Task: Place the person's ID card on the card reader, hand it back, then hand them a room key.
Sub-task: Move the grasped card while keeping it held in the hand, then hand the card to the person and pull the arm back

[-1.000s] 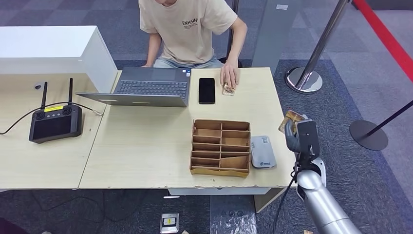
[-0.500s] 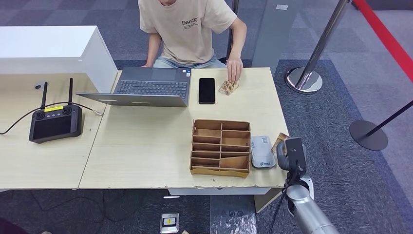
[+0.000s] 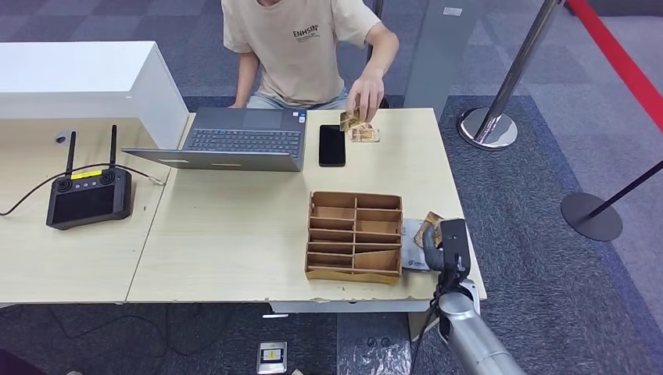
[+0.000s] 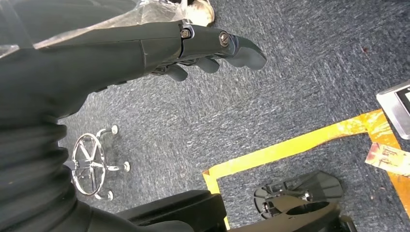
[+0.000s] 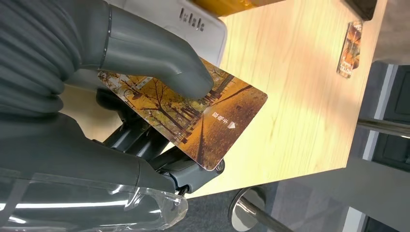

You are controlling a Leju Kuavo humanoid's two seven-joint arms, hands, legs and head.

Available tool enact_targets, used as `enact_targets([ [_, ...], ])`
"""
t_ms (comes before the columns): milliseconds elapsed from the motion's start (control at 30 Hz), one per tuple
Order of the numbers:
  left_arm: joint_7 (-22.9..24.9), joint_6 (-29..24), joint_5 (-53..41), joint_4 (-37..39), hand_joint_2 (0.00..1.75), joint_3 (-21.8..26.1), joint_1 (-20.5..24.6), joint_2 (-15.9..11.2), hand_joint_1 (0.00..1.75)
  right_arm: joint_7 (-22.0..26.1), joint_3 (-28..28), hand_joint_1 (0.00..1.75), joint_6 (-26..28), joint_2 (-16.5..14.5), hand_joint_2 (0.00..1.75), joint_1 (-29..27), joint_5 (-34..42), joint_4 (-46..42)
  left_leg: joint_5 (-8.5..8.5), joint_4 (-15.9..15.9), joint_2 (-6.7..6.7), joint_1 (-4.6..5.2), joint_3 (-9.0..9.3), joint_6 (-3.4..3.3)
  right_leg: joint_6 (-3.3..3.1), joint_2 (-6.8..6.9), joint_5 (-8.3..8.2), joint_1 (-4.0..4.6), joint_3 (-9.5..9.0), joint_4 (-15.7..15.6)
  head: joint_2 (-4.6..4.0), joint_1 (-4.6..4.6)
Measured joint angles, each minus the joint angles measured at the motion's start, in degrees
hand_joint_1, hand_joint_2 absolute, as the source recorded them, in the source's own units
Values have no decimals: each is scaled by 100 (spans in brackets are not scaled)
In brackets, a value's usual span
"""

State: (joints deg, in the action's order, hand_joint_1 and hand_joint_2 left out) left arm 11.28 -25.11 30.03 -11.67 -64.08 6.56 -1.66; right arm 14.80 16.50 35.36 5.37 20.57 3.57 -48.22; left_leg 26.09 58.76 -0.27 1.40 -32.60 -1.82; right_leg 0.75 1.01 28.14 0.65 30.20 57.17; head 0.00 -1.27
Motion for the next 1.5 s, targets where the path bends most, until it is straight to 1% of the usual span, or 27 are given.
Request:
enact_targets([
  [100,-7,7,-23,0,175,0,0,0,0,-25,15,175,-26,-50,175,41,0,0,0,0,0,0,0,0,0,0,0,0,0,0,0,0],
  [233,-11,38,-68,0,175,0,0,0,0,-183,36,175,-4,-73,175,83,-39,2,0,0,1,0,1,0,0,0,0,0,0,0,0,0],
  [467,-11,36,-64,0,175,0,0,0,0,-417,188,175,257,-69,175,109,-316,175,0,0,1,0,3,0,0,0,0,0,0,0,0,0],
  [567,-11,31,-63,0,175,0,0,0,0,-511,254,175,375,-66,175,141,-583,262,0,0,2,0,6,0,0,-1,0,0,-2,-1,0,0],
  [700,-11,31,-63,0,175,0,-1,0,0,-697,271,175,463,-63,175,160,-1182,337,0,0,2,-1,9,0,0,-1,0,0,-5,-1,0,0],
  [800,-11,30,-64,0,175,-1,-1,0,0,-743,269,175,463,-64,175,170,-1359,374,0,0,2,-1,12,0,0,-1,0,0,-8,-1,0,0],
  [1100,-34,24,-66,0,175,-1,-2,0,0,-654,263,175,438,-49,175,168,-1129,338,0,0,4,-1,17,0,0,-2,-1,0,-14,-1,0,0],
  [1200,-62,24,-74,0,175,-1,-3,0,0,-609,264,175,363,-16,175,161,-851,155,-1,0,4,0,17,0,0,-3,-1,0,-14,-1,0,0],
  [1333,-85,26,-83,0,175,0,-7,-3,0,-562,268,175,222,76,175,134,-486,-317,-1,0,4,0,14,0,1,-3,-2,-1,-11,0,0,-1],
  [1500,-106,47,-107,0,175,-1,-9,-15,0,-706,272,175,19,259,175,195,-245,-1383,-1,0,3,1,10,0,1,-3,-2,-1,-8,0,0,0],
])
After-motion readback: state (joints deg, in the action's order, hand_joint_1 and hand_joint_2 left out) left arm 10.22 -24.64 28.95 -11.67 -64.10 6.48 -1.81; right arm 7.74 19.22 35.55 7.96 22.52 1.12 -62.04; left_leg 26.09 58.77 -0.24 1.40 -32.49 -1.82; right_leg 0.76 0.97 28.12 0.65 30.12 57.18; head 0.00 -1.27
